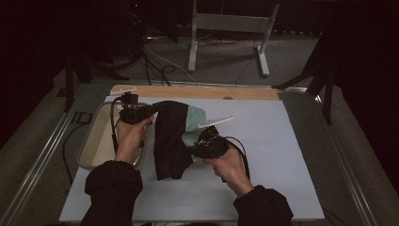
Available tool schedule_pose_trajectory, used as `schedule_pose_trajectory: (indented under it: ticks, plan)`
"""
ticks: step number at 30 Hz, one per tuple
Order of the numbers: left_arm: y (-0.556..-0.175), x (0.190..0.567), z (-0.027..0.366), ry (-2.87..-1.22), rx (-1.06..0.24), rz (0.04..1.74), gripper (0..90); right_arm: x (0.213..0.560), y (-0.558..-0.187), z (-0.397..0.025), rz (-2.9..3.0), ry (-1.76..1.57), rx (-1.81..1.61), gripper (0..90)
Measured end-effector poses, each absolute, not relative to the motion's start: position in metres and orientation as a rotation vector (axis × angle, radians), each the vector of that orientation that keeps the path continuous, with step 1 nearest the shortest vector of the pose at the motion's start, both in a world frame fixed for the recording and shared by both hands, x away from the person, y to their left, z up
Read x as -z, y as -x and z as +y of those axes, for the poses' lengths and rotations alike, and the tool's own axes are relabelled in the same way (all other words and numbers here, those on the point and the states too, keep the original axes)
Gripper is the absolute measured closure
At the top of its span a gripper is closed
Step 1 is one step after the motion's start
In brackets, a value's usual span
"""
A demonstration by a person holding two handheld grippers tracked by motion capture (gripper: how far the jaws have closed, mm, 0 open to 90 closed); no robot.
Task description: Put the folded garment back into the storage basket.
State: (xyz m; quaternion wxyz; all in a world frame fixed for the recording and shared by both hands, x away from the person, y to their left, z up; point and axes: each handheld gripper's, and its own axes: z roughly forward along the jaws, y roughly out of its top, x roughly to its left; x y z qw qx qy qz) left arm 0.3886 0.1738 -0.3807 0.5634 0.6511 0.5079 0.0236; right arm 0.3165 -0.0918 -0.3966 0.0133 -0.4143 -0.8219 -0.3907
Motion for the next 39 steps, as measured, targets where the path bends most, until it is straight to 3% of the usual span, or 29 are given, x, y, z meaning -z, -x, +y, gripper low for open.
schedule_pose_trajectory:
  ticks: [39]
  plan:
    - [-0.394,0.363,0.209,-1.479,-0.138,1.236,82.1,0.377,-0.330,-0.048,-2.542,1.234,1.273,79.7]
